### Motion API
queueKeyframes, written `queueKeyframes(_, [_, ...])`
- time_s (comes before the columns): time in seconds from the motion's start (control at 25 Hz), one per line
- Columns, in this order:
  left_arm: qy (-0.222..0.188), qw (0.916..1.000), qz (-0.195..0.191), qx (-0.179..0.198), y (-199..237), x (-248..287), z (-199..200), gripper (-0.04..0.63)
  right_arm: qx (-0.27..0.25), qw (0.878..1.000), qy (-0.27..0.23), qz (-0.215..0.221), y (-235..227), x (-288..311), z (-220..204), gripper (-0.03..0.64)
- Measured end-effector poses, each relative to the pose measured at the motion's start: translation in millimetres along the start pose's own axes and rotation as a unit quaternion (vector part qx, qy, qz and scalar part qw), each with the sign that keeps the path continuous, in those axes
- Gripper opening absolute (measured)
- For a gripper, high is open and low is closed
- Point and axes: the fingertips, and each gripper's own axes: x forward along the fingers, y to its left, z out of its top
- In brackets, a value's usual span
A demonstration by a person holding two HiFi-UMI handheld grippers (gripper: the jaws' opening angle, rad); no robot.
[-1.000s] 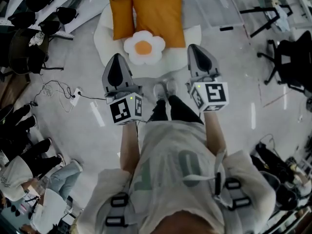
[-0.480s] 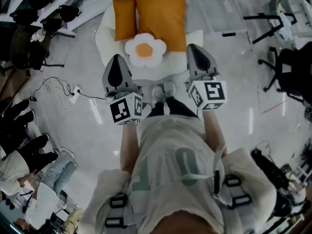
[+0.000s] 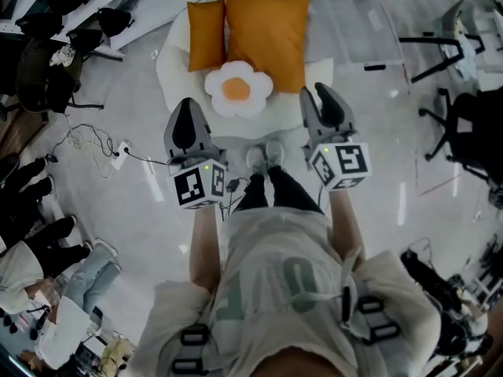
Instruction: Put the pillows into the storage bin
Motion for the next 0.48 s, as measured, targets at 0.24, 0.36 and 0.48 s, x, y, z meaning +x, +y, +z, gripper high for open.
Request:
queueKeyframes(0.24, [0.049, 0.9979, -0.042, 0.002, 28.8, 63.3, -82.9, 0.211, 0.015, 0.998, 0.048, 0.025, -7.9, 65.7, -56.4, 0.225])
queueKeyframes(0.36, [0.090, 0.9951, -0.041, 0.003, 53.9, 92.7, -145.8, 0.257, 0.011, 0.997, 0.075, 0.022, -16.9, 100.0, -99.5, 0.264])
queueKeyframes(0.48, [0.144, 0.9890, -0.031, -0.007, 85.3, 116.0, -225.1, 0.275, 0.003, 0.993, 0.116, 0.019, -28.9, 133.8, -159.6, 0.287])
